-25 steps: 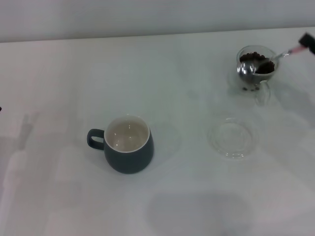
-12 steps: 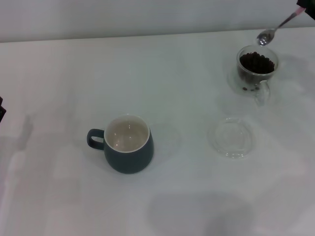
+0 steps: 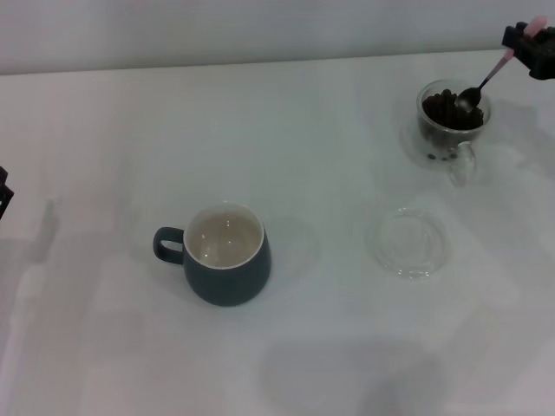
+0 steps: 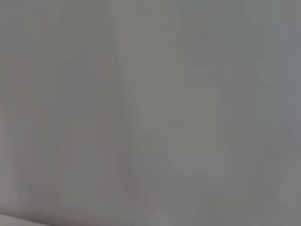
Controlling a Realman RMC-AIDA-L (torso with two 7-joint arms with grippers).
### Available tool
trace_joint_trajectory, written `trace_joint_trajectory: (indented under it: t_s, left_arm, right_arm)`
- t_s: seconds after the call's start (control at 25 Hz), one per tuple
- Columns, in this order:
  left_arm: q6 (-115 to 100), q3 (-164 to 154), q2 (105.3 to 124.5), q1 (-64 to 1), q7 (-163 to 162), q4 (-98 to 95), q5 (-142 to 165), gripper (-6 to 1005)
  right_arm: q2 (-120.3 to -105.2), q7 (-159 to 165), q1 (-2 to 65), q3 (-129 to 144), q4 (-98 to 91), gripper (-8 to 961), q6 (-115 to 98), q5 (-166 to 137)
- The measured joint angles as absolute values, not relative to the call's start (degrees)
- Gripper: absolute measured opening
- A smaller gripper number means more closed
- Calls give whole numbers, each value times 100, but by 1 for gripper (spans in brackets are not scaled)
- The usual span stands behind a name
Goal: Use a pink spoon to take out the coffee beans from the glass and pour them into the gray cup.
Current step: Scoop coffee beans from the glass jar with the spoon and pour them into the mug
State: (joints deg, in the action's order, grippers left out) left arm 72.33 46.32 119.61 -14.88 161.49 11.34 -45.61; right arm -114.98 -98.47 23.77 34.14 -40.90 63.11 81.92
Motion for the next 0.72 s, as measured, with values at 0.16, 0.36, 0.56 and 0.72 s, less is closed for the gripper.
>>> trace_joint_trajectory:
  t_s: [0.16, 0.36, 0.56, 0.72]
  left_arm:
    - [7219, 4632, 11962, -1533, 16145, 1134, -4561, 878]
    - [7219, 4632, 11958, -1558, 16145, 1134, -4561, 879]
    - [7214, 4635, 11952, -1596, 16156, 1134, -4563, 880]
    - [7214, 4641, 11944, -1647, 16172, 1117, -4574, 879]
  right_arm:
    - [-11507, -9854, 2368, 3512, -4066, 146, 6255, 8191]
    - [-11510, -9708, 2354, 3565, -3985, 146, 6164, 8191]
    - [-11502, -9277, 2344, 3546, -3884, 146, 5997, 8211]
    - [-11498, -8936, 2334, 3506, -3855, 146, 6016, 8233]
